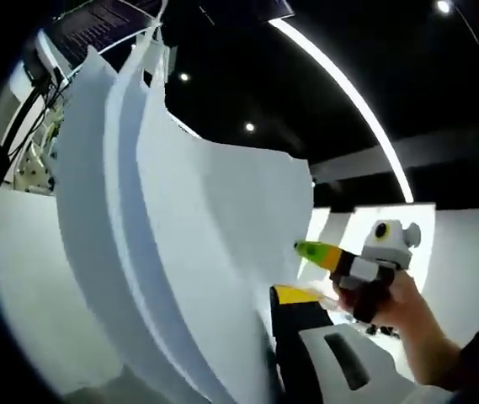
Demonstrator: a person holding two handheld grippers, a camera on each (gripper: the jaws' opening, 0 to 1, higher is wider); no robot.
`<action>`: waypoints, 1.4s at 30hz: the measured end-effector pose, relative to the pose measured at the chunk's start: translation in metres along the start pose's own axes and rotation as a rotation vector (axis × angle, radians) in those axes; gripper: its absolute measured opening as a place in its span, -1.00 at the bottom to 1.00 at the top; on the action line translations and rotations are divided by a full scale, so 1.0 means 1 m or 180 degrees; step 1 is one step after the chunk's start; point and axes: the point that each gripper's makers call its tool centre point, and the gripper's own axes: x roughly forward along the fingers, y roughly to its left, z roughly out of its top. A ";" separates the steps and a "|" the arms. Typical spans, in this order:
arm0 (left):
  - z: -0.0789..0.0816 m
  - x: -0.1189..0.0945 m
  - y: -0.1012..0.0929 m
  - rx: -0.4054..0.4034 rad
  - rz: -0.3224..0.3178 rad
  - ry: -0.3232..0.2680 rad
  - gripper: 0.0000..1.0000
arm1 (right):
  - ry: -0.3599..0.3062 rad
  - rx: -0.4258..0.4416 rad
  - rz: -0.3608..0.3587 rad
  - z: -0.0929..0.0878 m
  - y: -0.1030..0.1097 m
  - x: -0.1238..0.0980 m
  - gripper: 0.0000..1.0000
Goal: Organize the stack of printing papers by aligning and flattening the scattered papers on the table
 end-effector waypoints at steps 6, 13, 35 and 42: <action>0.000 -0.001 -0.001 0.0088 -0.0017 0.0002 -0.84 | -0.0002 -0.0001 -0.0010 0.000 0.000 0.000 -1.00; 0.001 -0.001 -0.002 0.0132 -0.0045 -0.0007 -0.87 | 0.0009 0.0065 -0.0041 0.000 -0.001 -0.001 -0.87; 0.000 -0.002 -0.009 0.0089 -0.0049 -0.0010 -0.87 | 0.0054 0.0247 -0.0153 -0.003 -0.003 -0.007 -0.49; 0.000 -0.002 -0.009 0.0080 -0.0048 -0.0013 -0.87 | 0.0109 0.0292 -0.0167 -0.007 -0.004 -0.007 -0.37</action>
